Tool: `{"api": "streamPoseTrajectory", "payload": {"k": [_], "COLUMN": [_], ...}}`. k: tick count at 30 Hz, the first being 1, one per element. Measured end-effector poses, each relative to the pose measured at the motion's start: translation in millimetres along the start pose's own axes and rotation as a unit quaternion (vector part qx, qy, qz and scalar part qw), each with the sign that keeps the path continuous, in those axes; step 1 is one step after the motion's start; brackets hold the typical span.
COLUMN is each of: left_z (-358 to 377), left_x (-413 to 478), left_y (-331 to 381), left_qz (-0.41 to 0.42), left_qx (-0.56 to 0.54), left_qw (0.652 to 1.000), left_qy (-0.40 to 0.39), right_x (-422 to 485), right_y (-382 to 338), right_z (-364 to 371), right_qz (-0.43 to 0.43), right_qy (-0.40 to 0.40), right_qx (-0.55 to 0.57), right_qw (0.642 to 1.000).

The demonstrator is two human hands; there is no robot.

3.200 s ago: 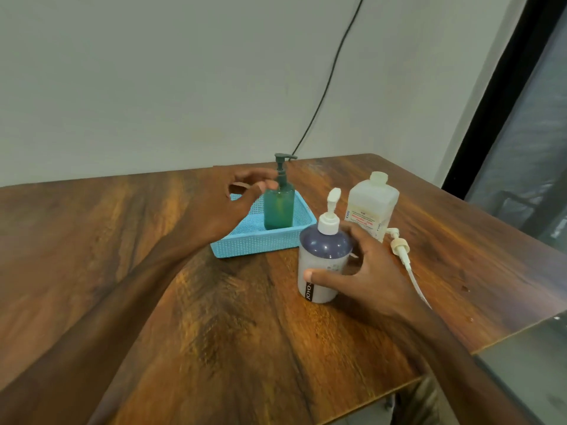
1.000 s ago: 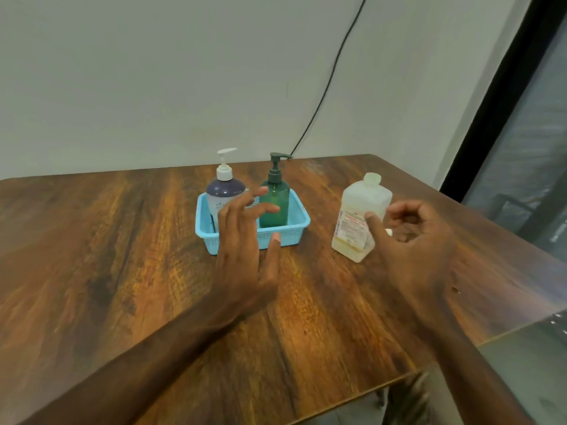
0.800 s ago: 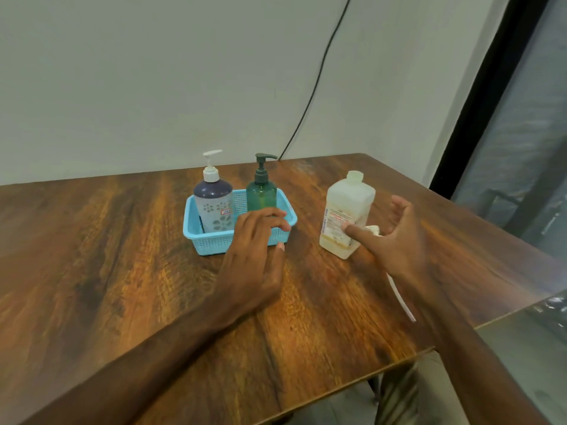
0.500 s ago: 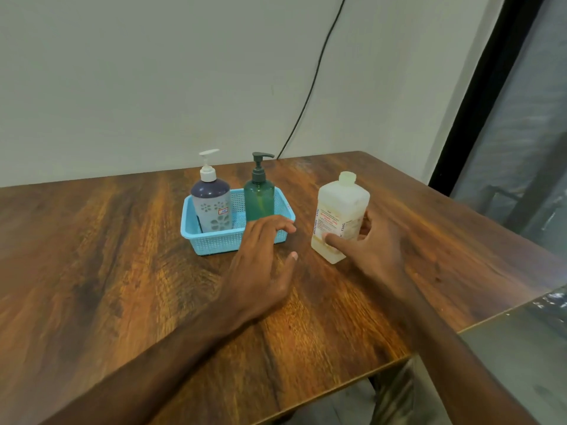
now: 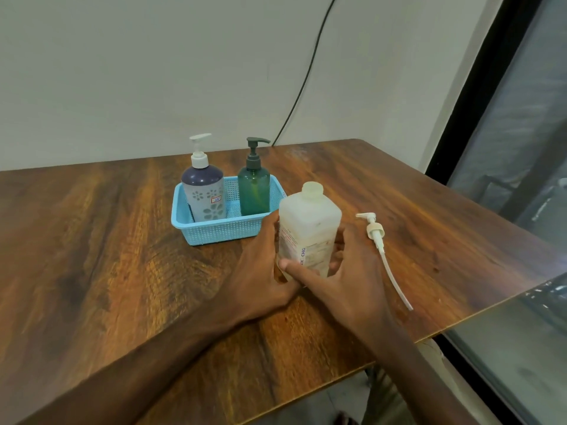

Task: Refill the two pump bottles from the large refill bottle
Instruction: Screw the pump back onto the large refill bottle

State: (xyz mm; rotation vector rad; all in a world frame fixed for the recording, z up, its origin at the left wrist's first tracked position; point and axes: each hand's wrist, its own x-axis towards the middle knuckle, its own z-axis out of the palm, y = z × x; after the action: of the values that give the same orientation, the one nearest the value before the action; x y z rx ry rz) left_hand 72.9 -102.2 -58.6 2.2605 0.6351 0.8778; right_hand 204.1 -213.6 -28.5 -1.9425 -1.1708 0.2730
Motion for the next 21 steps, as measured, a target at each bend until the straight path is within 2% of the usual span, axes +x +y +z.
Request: {"api": "streamPoseTrajectory", "payload": {"k": [3,4,6,8,10,15,21], "left_z": [-1,-1,-2,-1,1,6,5], "left_x": [5,6,10,15,20,26,23], "left_y": [-4,-6,-8,-11,-13,-19,-19], "left_qz": [-0.004,-0.004,-0.008,-0.012,-0.01,-0.01,-0.014], "left_qx": [0.001,0.007,0.01,0.005,-0.006,-0.029,-0.029], "left_qw": [1.0,1.0,1.0,1.0,1.0,0.999,0.999], "left_qy": [0.003,0.005,0.0,-0.011,-0.018,-0.024,-0.015], "right_x": [8,12,26,47,72,108,117], "right_y": [8,14,32,55,72,84,84], "right_z": [-20,-28,-40,-46,-49,-52,-55], "right_qz": [-0.007,-0.018,-0.035,-0.008,0.02,0.047,0.032], "right_qy": [-0.056,-0.052,0.011,0.091,0.127,0.099,0.064], "right_qx": [0.072,0.1,0.108,0.054,-0.02,-0.09,-0.109], "right_qw": [0.996,0.993,0.993,0.994,0.991,0.99,0.991]}}
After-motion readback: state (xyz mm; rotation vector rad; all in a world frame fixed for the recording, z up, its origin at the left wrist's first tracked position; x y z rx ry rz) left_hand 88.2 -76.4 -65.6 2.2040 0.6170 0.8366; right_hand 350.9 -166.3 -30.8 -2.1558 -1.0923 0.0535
